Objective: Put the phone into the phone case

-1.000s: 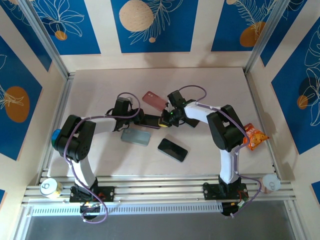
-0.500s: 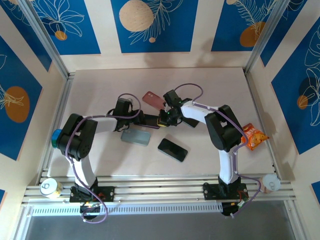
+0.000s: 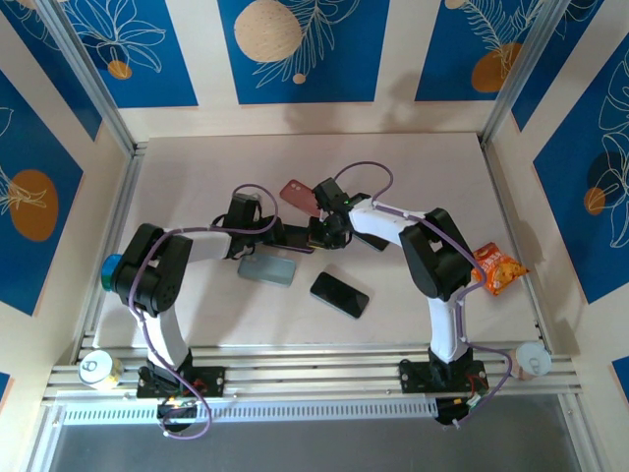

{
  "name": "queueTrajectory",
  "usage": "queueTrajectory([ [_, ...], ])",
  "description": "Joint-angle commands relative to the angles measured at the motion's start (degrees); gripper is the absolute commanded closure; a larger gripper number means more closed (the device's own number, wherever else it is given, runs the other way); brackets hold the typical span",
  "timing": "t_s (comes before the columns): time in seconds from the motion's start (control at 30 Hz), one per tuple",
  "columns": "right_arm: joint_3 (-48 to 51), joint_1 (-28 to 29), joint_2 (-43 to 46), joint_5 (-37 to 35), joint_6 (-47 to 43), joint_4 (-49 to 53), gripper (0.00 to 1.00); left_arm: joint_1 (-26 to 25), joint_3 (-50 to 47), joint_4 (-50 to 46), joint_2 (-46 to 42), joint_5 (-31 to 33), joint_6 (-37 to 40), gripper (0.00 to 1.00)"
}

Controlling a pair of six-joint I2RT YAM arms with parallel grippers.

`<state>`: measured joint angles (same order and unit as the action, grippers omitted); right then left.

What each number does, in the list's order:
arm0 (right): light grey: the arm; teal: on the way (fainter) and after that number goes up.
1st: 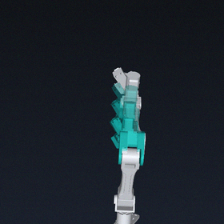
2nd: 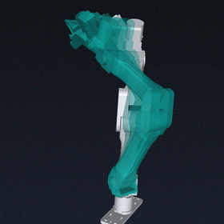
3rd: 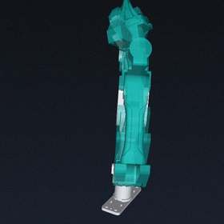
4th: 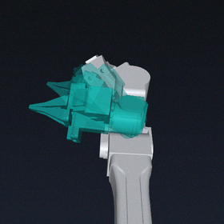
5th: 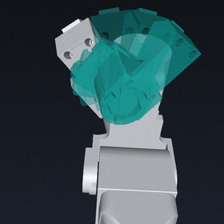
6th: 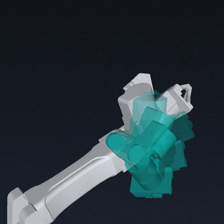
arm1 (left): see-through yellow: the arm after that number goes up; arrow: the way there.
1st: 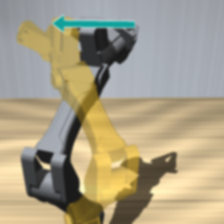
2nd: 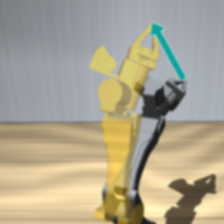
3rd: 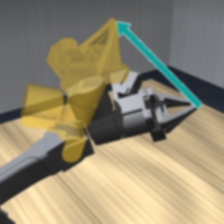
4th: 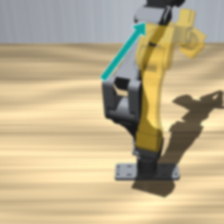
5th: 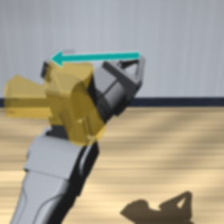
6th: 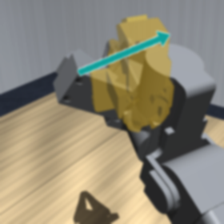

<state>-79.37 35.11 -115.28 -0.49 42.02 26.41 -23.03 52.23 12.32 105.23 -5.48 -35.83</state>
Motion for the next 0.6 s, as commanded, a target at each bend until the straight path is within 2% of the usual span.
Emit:
queueTrajectory([
  [0.0,1.8,0.7,-0.5,-1.6,-0.9,-1.3,1.00,-1.7,-0.8,-4.9,-0.3,-1.1,0.5,0.47],
  [0.23,0.5,-1.7,3.4,3.0,-1.9,-3.4,1.00,-1.5,0.1,-5.5,-1.2,-1.0,0.1,0.47],
  [0.57,2.1,-1.5,4.5,4.1,-1.6,-3.5,1.00,-1.4,1.0,-6.5,-1.5,-0.6,0.3,0.47],
])
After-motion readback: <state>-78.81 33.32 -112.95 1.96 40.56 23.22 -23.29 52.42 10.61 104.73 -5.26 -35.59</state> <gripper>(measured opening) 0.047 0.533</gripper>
